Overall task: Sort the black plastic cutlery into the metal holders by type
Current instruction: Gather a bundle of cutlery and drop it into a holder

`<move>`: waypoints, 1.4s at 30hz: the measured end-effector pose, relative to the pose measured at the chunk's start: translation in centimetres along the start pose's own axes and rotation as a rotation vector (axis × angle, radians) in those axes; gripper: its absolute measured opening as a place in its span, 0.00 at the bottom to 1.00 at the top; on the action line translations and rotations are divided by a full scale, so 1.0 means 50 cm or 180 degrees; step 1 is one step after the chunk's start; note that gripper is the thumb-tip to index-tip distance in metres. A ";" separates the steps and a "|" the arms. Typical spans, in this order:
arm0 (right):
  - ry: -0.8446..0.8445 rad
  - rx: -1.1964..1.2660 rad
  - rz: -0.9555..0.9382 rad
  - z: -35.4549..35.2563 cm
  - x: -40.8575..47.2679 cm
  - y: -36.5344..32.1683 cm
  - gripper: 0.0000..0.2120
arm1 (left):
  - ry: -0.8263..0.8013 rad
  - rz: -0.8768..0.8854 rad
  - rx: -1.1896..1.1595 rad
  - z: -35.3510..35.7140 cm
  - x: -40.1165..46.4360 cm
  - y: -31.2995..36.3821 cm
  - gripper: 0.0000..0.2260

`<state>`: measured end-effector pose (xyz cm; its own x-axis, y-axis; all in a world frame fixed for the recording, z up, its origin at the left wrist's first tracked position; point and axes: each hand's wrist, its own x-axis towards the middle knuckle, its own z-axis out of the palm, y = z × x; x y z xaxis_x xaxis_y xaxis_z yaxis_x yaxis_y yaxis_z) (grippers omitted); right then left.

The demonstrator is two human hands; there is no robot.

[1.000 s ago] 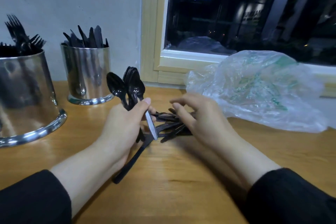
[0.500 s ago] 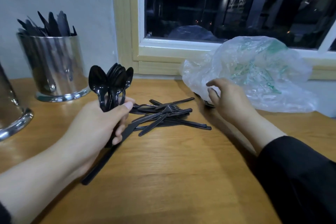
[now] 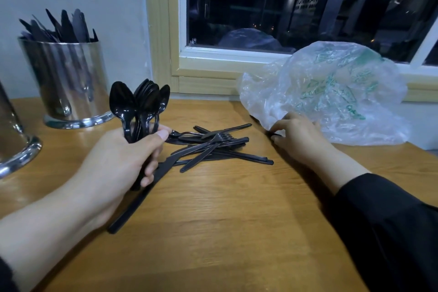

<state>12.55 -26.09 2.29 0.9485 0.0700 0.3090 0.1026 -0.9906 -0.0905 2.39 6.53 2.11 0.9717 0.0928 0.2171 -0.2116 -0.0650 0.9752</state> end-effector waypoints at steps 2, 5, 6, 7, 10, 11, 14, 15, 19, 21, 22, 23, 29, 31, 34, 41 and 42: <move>0.0047 -0.0057 0.0036 0.006 0.003 0.005 0.10 | -0.0050 0.0047 0.0199 -0.008 0.003 -0.006 0.13; 0.0468 0.0165 0.0131 0.008 0.006 0.007 0.08 | -0.0049 0.0073 0.0615 -0.020 0.009 -0.013 0.29; 0.0651 0.0299 0.0166 0.005 0.006 0.008 0.08 | -0.0035 0.0059 0.0609 -0.023 0.010 -0.014 0.30; 0.0775 0.0435 0.0205 0.001 0.007 0.009 0.07 | -0.0028 0.0037 0.0586 -0.024 0.012 -0.014 0.31; 0.0900 0.0835 0.0339 -0.015 0.004 0.007 0.08 | -0.0015 0.0035 0.0552 -0.021 0.011 -0.009 0.31; 0.0927 0.0994 0.0347 -0.022 0.001 0.004 0.09 | -0.0019 0.0039 0.0510 -0.019 0.010 -0.009 0.30; 0.1048 0.1560 0.0235 -0.044 -0.014 -0.019 0.08 | -0.0044 0.0068 0.0406 -0.016 0.005 -0.004 0.25; 0.1074 0.1780 0.0190 -0.051 -0.021 -0.030 0.07 | -0.0044 0.0078 0.0388 -0.014 0.003 -0.002 0.24; 0.1023 0.2696 -0.0145 -0.080 -0.053 -0.096 0.09 | 0.0030 0.0043 0.0164 -0.006 -0.004 0.016 0.21; 0.0828 0.3089 -0.0356 -0.088 -0.070 -0.137 0.10 | 0.0088 0.0069 0.0178 -0.002 -0.008 0.025 0.20; 0.0715 0.3292 -0.0436 -0.090 -0.077 -0.159 0.10 | 0.0135 0.0074 0.0172 -0.002 -0.008 0.026 0.20; 0.0618 0.3485 -0.0482 -0.093 -0.083 -0.181 0.10 | 0.0208 0.0073 0.0188 -0.003 -0.007 0.027 0.19; 0.0175 0.4687 -0.0198 -0.113 -0.101 -0.307 0.13 | 0.0426 0.0420 0.0795 -0.018 -0.001 0.040 0.11; 0.0063 0.4860 -0.0140 -0.119 -0.097 -0.341 0.12 | 0.0349 0.0433 0.0863 -0.015 -0.004 0.042 0.12; -0.0094 0.4801 -0.0241 -0.120 -0.083 -0.385 0.12 | 0.0285 0.0453 0.0534 -0.008 -0.002 0.042 0.10; 0.0232 0.2765 -0.0652 -0.108 0.007 -0.359 0.17 | 0.0573 0.0371 0.0294 -0.061 0.030 0.027 0.16; 0.0163 0.2227 -0.0650 -0.095 0.023 -0.343 0.16 | 0.0618 0.0315 0.0209 -0.068 0.036 0.022 0.14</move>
<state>10.45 -9.55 8.68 0.8765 0.2227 0.4268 0.4598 -0.6502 -0.6049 3.52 9.99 3.74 0.9068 0.2720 0.3221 -0.2915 -0.1474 0.9451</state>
